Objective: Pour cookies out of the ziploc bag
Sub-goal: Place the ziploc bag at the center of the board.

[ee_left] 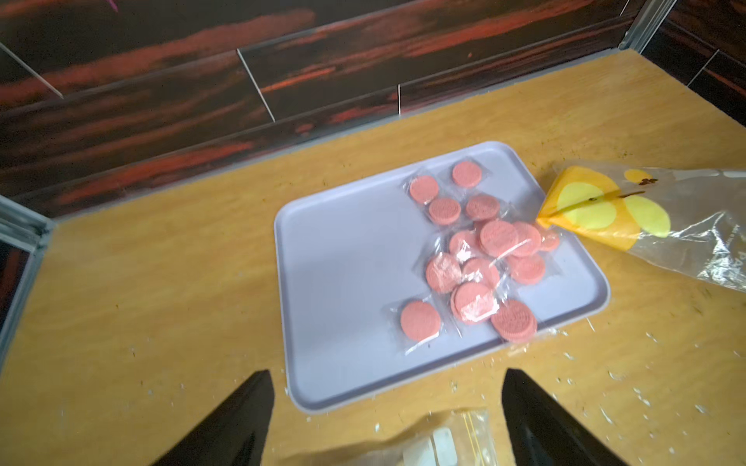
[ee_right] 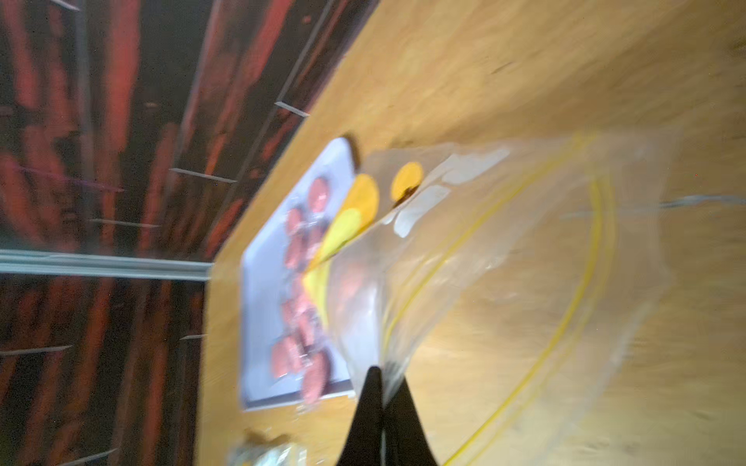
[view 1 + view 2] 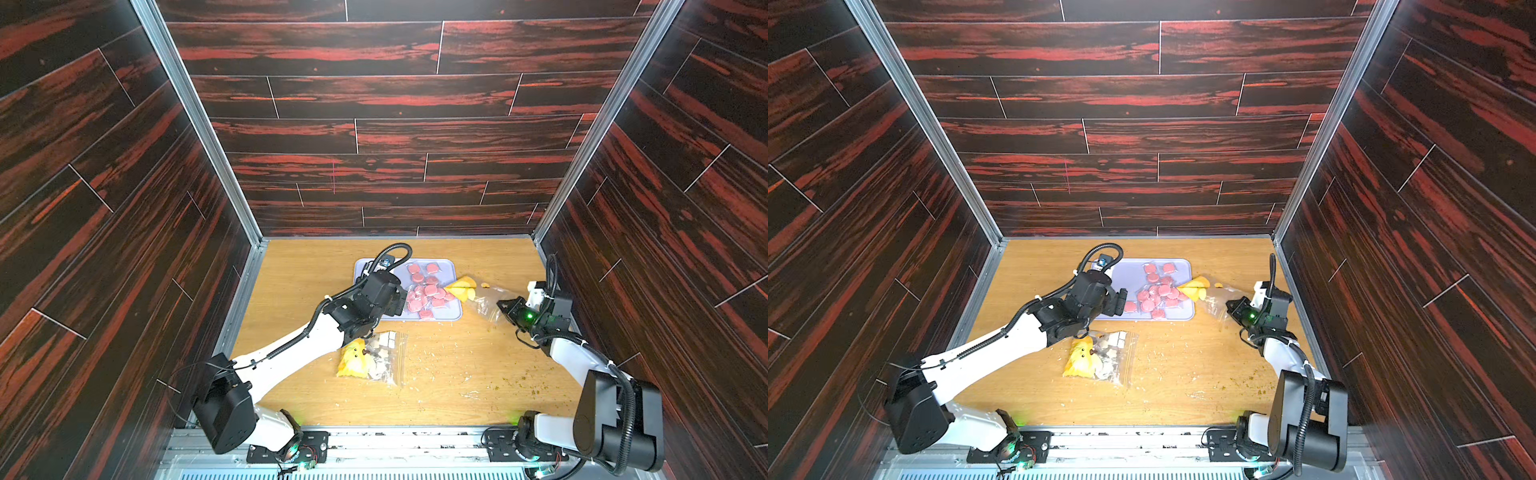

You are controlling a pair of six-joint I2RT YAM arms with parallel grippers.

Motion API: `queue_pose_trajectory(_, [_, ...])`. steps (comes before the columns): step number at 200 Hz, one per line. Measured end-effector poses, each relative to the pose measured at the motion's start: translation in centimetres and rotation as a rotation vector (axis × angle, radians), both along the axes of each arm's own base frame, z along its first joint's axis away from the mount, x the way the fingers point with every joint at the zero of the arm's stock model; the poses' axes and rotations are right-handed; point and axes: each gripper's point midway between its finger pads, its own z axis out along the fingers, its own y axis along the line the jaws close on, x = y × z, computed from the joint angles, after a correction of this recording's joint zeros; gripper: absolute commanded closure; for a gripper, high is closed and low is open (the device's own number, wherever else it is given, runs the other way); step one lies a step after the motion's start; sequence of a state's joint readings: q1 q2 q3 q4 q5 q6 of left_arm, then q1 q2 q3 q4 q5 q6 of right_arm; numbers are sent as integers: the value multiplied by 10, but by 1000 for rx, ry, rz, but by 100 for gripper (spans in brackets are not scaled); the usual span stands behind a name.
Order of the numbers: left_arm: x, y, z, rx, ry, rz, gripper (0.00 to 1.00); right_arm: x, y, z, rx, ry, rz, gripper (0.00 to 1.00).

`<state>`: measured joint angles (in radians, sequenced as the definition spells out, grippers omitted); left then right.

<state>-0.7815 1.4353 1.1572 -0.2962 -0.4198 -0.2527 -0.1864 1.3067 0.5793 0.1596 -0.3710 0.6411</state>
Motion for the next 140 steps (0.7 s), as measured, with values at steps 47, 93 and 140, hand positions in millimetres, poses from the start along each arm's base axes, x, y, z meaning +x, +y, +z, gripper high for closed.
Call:
queue_pose_trajectory(47, [-20,14,-17,19,74,2,10,-8,-15,-19,-48,55,-76,47])
queue_pose_trajectory(93, [-35,20,-19,9,126,-16,15,-19,-17,-19,-62,74,-89,22])
queue_pose_trajectory(140, [-49,21,-39,17,212,-39,17,-38,-11,4,-81,45,-65,18])
